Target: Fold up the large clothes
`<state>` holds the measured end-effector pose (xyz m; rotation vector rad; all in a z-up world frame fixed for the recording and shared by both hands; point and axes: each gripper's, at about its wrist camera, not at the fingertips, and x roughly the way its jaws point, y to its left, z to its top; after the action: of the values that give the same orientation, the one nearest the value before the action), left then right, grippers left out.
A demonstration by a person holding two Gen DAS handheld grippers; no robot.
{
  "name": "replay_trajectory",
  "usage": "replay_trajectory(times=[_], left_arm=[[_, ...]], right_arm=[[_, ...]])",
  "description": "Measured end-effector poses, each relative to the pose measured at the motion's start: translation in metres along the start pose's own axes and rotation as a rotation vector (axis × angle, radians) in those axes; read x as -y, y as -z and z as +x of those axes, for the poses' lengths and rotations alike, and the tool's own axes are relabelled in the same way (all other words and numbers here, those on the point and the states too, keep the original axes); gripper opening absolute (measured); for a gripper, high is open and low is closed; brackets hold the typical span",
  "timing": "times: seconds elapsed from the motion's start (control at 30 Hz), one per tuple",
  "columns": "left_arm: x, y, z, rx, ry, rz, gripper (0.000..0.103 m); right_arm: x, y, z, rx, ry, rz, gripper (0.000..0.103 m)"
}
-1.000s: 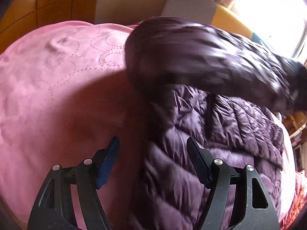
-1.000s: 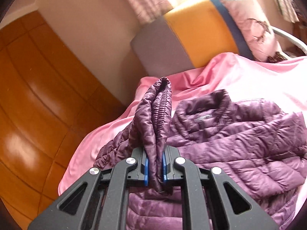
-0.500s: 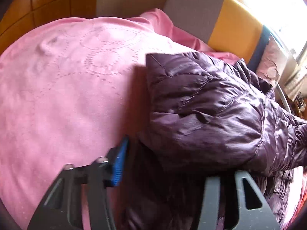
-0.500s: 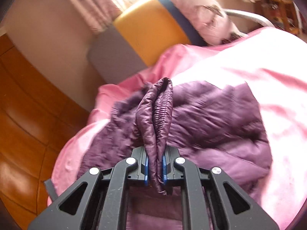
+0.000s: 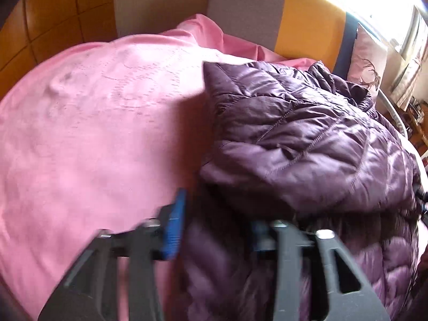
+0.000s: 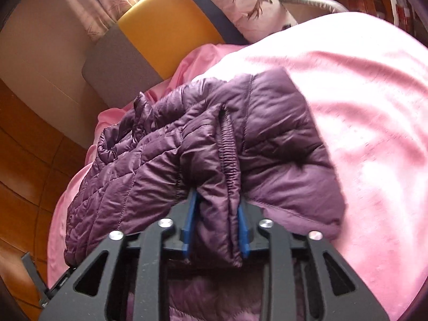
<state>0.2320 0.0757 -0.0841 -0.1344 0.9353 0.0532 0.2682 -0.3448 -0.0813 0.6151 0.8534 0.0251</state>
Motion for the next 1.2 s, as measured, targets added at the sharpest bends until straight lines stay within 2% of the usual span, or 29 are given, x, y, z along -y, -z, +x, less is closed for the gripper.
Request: replay_trajectory(times=[0.07,0.13,0.17,0.2,0.27,0.3,0.4,0.47,0.53,0.63,0.7,0.8,0.9,0.97,1.07,1.2], left_arm=[[-0.01,0.005,-0.019,0.052,-0.008,0.004,0.073],[-0.016,0.006,-0.036,0.093,0.006,-0.002,0.073],[-0.017,0.004,-0.044,0.129,0.019,-0.013,0.073],[-0.016,0.001,-0.049,0.152,0.032,-0.018,0.073],[-0.005,-0.011,-0.056,0.198,0.074,-0.014,0.073],[0.002,-0.017,-0.057,0.208,0.092,-0.008,0.077],[0.033,-0.03,-0.05,0.216,0.155,0.049,0.081],[0.054,-0.033,-0.031,0.161,0.142,0.115,0.081],[0.062,-0.027,-0.003,0.066,0.124,0.148,0.081],[0.057,-0.012,0.021,0.014,0.14,0.132,0.082],[0.053,-0.01,0.025,0.012,0.154,0.112,0.082],[0.059,-0.011,0.028,0.001,0.124,0.13,0.082],[0.059,-0.016,0.014,0.002,0.12,0.114,0.082],[0.061,-0.022,-0.006,0.07,0.129,0.121,0.082],[0.067,-0.036,-0.021,0.146,0.129,0.148,0.082],[0.084,-0.057,-0.007,0.146,0.123,0.151,0.082]], right_arm=[[-0.009,0.0,-0.019,0.059,0.036,-0.042,0.051],[-0.022,0.0,-0.035,0.104,0.027,-0.094,0.054],[-0.031,0.001,-0.04,0.118,0.016,-0.123,0.061],[-0.04,0.003,-0.041,0.123,0.008,-0.149,0.068],[-0.062,0.007,-0.038,0.121,0.0,-0.209,0.074],[-0.074,0.009,-0.032,0.111,-0.005,-0.239,0.081],[-0.103,0.019,-0.009,0.073,0.005,-0.311,0.093],[-0.117,0.025,0.012,0.041,0.051,-0.361,0.094],[-0.116,0.032,0.031,0.021,0.132,-0.396,0.099],[-0.105,0.039,0.043,0.006,0.129,-0.386,0.1],[-0.099,0.042,0.053,0.001,0.137,-0.412,0.101],[-0.093,0.041,0.065,-0.027,0.151,-0.413,0.101],[-0.095,0.035,0.065,-0.039,0.155,-0.416,0.101],[-0.097,0.032,0.053,-0.038,0.139,-0.402,0.101],[-0.102,0.025,0.036,0.014,0.081,-0.377,0.101],[-0.113,0.011,0.04,0.036,0.078,-0.369,0.101]])
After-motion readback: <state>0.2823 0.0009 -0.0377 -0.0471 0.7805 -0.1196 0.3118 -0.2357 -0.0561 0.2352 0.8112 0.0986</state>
